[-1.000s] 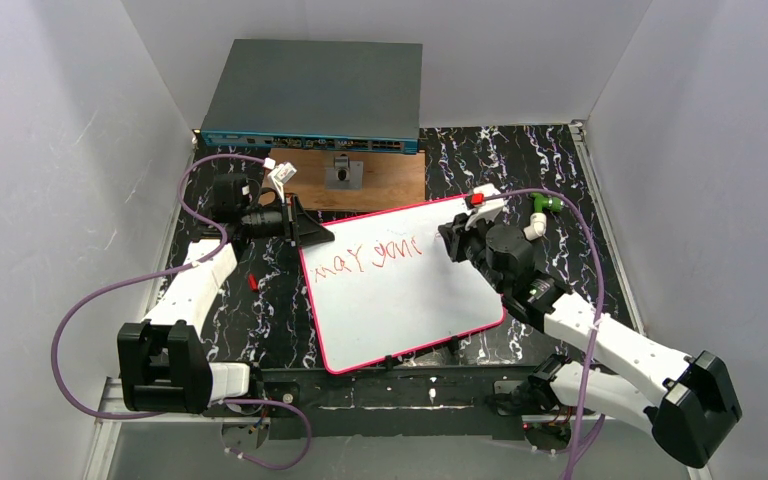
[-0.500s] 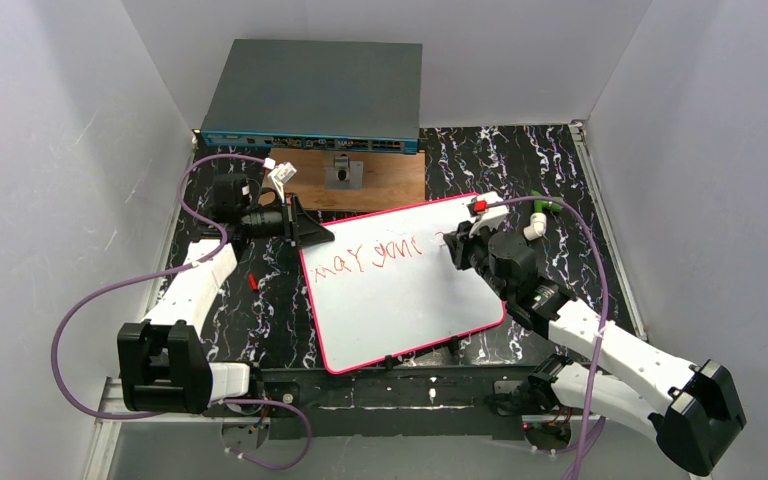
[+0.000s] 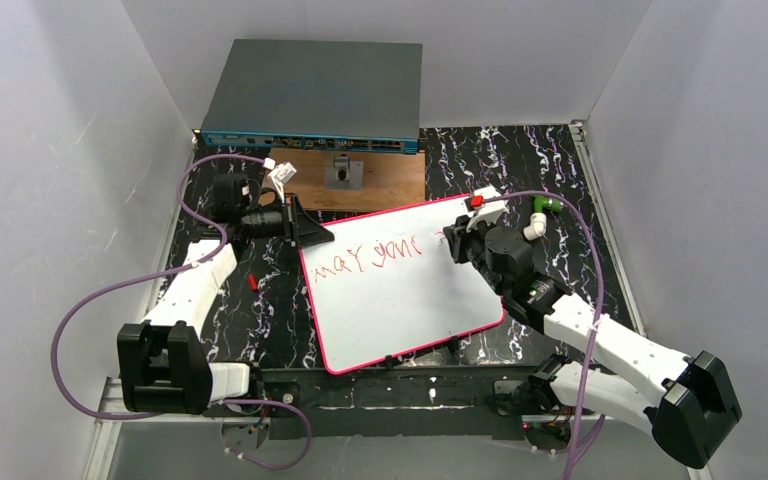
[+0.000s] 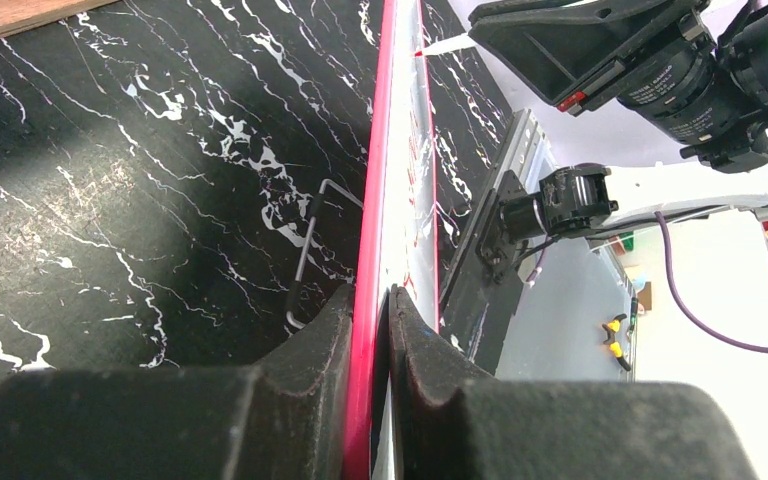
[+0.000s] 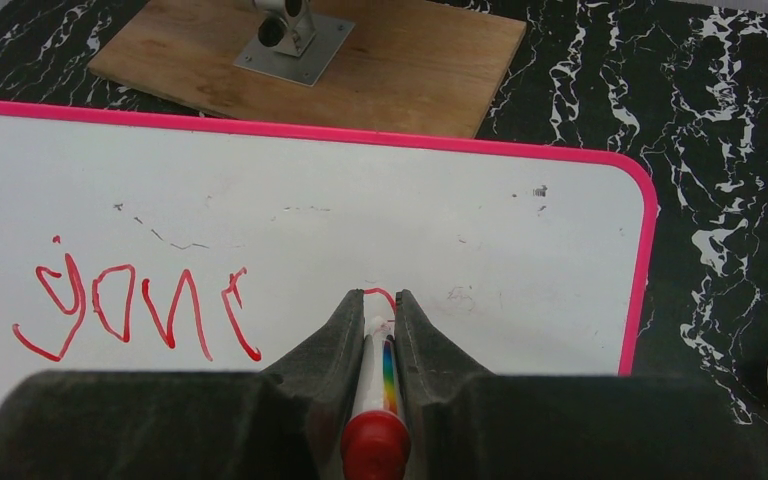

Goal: Write a sentence on the whiteboard

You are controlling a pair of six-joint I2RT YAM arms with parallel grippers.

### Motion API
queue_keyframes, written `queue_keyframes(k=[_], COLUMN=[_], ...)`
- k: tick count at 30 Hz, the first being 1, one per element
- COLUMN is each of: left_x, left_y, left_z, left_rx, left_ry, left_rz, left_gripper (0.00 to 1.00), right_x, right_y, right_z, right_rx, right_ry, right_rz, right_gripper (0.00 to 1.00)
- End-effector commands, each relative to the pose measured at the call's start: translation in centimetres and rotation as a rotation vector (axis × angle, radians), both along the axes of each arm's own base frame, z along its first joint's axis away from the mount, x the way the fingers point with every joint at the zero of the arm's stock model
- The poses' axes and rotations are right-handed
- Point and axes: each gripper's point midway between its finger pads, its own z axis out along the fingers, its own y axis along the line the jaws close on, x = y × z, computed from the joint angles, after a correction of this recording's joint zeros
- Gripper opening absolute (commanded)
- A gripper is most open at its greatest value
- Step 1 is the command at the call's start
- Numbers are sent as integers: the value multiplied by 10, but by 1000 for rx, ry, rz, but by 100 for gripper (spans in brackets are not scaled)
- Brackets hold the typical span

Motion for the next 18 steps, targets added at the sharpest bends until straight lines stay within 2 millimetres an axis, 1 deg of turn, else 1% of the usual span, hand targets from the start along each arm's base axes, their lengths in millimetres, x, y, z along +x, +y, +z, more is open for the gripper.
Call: queue_keyframes(k=[1, 7, 12, 15, 18], left_x=[20, 21, 22, 22, 22], left_y=[17, 18, 18, 18, 18], left_z=[-22, -22, -23, -22, -22], left_rx=[178, 178, 179, 178, 177], left_ry=[-151, -150, -147, -149, -150], left_rz=[86, 87, 87, 88, 87], left_gripper=[0, 0, 0, 0, 0], right_x=[12, 7, -6, -8, -3], right_y=[2, 3, 4, 4, 3], right_z=[29, 38, 55, 55, 50], right_rx=[34, 42, 77, 81, 66], right_ry=[-71, -68, -51, -42, -31], right_rz=[-22, -5, 41, 44, 24], right_gripper=[1, 1, 1, 1, 1])
